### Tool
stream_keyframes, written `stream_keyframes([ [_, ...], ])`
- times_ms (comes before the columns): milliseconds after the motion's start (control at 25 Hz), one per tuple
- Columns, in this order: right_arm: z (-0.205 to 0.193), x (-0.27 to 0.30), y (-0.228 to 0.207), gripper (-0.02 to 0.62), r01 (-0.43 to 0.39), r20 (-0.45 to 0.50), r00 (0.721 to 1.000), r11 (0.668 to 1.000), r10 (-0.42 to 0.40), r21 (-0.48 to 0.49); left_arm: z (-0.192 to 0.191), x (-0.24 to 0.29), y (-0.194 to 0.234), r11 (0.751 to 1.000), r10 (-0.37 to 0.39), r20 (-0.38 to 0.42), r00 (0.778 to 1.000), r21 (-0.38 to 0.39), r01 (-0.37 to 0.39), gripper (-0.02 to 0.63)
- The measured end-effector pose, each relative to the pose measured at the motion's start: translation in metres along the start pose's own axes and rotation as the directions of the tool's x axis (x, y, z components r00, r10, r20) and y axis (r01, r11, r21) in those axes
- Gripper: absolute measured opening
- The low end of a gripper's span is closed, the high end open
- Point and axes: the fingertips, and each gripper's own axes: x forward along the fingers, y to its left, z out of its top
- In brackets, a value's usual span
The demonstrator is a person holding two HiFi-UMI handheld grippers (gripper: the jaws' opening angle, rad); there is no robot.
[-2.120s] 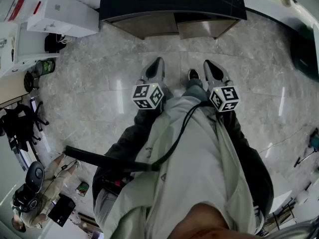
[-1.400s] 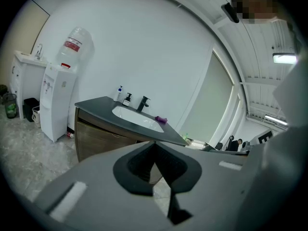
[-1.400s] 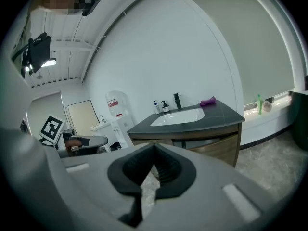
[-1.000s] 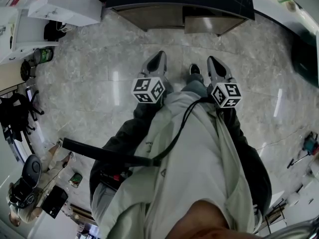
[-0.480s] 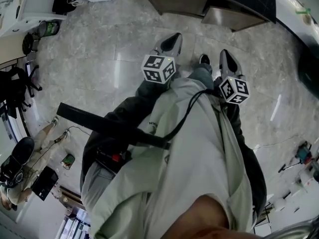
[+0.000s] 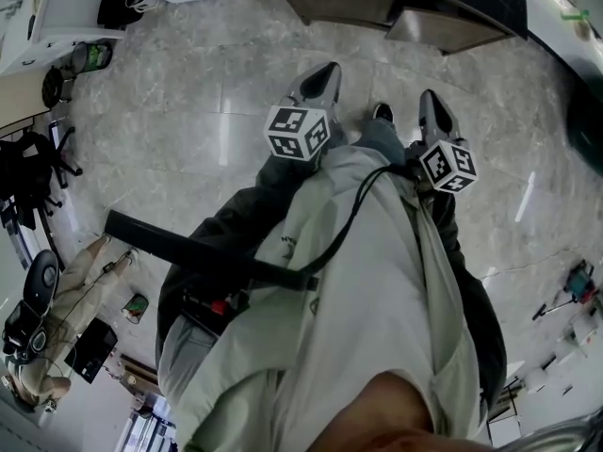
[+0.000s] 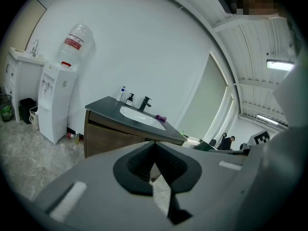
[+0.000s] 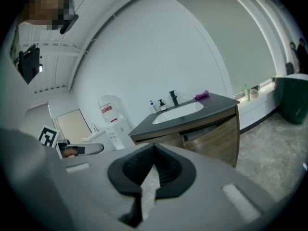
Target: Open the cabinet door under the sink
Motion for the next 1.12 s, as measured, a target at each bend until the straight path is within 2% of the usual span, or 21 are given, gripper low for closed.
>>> stream_keyframes([
  [160,0.014,0.008,-0.014,0.000,-0.013,0.040,0.999,1.000,0.013,-0.006,0.003,-0.001,0.006,1.000,0.026,0.008,1.000,0.011,-0.026,0.006],
  [240,0.022,0.013,-0.026,0.000,0.008,0.038,0.999,0.997,-0.005,-0.077,0.004,0.007,0.006,0.999,0.031,0.005,0.999,0.021,-0.032,0.006],
  [320,0.024,0.024,-0.036,0.000,0.037,0.015,0.999,0.977,-0.035,-0.212,0.004,0.017,0.007,0.999,0.036,-0.001,0.999,0.024,-0.036,0.006],
  [440,0.016,0.048,-0.046,0.000,0.036,-0.042,0.997,0.899,-0.061,-0.437,0.001,0.041,0.011,0.998,0.050,-0.010,0.999,0.024,-0.050,0.006],
  [640,-0.007,0.110,-0.061,0.000,-0.063,-0.118,0.993,0.716,-0.027,-0.695,-0.018,0.098,0.014,0.997,0.084,-0.030,0.996,0.006,-0.083,0.006],
  [720,-0.019,0.133,-0.073,0.000,-0.081,-0.151,0.987,0.661,-0.049,-0.746,-0.033,0.120,0.018,0.995,0.101,-0.040,0.994,-0.013,-0.102,0.006],
  [800,-0.024,0.160,-0.085,0.000,-0.097,-0.185,0.980,0.634,-0.074,-0.768,-0.047,0.143,0.026,0.993,0.117,-0.044,0.992,-0.029,-0.118,0.006],
  [880,-0.027,0.190,-0.095,0.017,-0.128,-0.211,0.976,0.618,-0.062,-0.775,-0.057,0.168,0.037,0.991,0.127,-0.044,0.991,-0.033,-0.128,0.006],
  [960,-0.035,0.217,-0.105,0.142,-0.171,-0.236,0.972,0.611,-0.027,-0.773,-0.065,0.189,0.048,0.991,0.130,-0.044,0.991,-0.032,-0.131,0.006],
  [1000,-0.040,0.229,-0.112,0.202,-0.201,-0.259,0.966,0.593,-0.013,-0.780,-0.069,0.198,0.052,0.991,0.131,-0.044,0.990,-0.030,-0.132,0.006],
  [1040,-0.046,0.240,-0.117,0.218,-0.238,-0.293,0.956,0.557,-0.009,-0.795,-0.073,0.206,0.056,0.990,0.133,-0.044,0.990,-0.029,-0.135,0.006],
  [1120,-0.057,0.259,-0.127,0.220,-0.321,-0.368,0.930,0.453,-0.017,-0.832,-0.080,0.219,0.063,0.988,0.147,-0.045,0.988,-0.031,-0.149,0.006],
])
